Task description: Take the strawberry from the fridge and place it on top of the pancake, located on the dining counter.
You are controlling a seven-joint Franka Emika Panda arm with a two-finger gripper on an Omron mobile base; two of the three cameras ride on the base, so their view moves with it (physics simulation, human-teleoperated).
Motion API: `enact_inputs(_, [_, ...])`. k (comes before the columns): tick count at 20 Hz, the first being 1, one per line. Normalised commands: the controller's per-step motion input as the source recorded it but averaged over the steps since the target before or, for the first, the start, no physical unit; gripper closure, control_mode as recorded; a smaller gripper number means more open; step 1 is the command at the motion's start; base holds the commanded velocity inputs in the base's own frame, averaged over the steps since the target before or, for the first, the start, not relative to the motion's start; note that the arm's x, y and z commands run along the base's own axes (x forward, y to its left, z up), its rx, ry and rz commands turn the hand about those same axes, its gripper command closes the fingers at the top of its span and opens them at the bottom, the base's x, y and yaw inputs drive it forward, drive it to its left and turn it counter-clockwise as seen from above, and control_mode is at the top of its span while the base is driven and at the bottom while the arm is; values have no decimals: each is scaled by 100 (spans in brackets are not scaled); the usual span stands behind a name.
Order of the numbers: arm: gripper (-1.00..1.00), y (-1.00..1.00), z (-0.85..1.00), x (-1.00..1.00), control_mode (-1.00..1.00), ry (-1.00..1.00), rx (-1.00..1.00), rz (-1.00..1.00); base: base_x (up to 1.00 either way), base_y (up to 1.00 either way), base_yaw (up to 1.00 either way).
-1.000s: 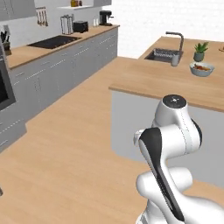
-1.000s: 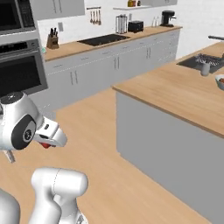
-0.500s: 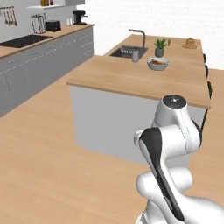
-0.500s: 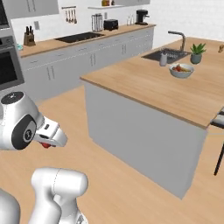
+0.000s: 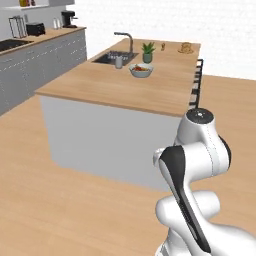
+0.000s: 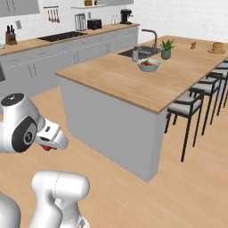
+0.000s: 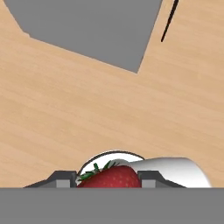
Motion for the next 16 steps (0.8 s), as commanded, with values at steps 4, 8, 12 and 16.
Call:
enact_inputs(4, [100, 0, 0, 0, 100, 0, 0, 0, 19, -100, 0])
enact_inputs(8, [100, 0, 0, 0, 100, 0, 0, 0, 26, -100, 0])
enact_inputs(12, [100, 0, 0, 0, 100, 0, 0, 0, 34, -100, 13])
enact_inputs(16, [100, 0, 0, 0, 100, 0, 0, 0, 36, -100, 23])
